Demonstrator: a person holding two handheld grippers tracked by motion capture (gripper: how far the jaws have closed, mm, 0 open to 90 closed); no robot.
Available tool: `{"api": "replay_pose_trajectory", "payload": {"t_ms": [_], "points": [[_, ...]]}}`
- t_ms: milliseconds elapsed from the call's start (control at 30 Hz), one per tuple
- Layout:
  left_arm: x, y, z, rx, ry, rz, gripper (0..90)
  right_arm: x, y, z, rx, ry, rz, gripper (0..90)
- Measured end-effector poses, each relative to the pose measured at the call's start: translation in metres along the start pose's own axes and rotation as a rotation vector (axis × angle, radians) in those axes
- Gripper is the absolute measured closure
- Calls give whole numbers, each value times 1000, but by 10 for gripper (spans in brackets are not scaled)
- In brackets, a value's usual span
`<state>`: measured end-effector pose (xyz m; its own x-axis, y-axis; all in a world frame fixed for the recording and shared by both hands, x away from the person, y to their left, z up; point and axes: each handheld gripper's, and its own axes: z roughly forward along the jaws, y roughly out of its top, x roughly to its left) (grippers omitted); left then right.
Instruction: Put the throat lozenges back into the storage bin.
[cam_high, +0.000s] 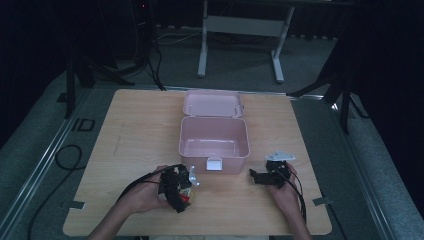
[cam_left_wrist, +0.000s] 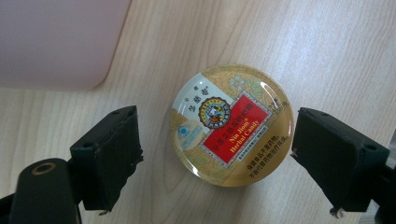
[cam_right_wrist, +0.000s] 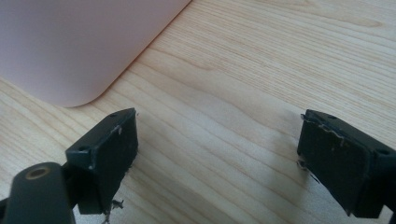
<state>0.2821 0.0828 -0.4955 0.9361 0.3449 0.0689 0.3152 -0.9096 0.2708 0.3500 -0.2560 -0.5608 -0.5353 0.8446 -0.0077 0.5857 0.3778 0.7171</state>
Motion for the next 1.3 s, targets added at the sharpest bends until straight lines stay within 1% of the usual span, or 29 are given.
{"api": "replay_pose_trajectory", "payload": {"t_ms": [33,100,133,333,467,567,667,733,800,833,867,1000,1133,1167,1300], "points": [[0,1,2,13,-9,0,158,0,0,0,0,0,0,120],[0,1,3,18,-11,0,158,0,0,0,0,0,0,120],[0,2,4,28,-15,6,158,0,0,0,0,0,0,120],[-2,4,8,44,-13,21,158,0,0,0,0,0,0,120],[-4,5,11,52,-19,30,158,0,0,0,0,0,0,120],[-4,6,14,70,-17,49,158,0,0,0,0,0,0,120],[-5,7,17,82,-17,52,158,0,0,0,0,0,0,120],[-6,8,20,93,-9,59,158,0,0,0,0,0,0,120],[-6,9,21,97,-12,64,159,0,0,0,0,0,0,120],[-6,9,22,95,-13,59,159,0,0,0,1,0,0,120],[-6,9,23,99,-13,65,159,0,0,0,0,0,0,120],[-6,10,25,105,-15,68,159,0,0,0,0,0,0,120],[-6,10,26,113,-16,63,174,0,0,0,1,0,0,120],[-5,10,26,113,-20,62,197,0,0,0,0,0,0,120],[-4,10,26,122,-25,59,202,0,0,0,0,0,0,120]]}}
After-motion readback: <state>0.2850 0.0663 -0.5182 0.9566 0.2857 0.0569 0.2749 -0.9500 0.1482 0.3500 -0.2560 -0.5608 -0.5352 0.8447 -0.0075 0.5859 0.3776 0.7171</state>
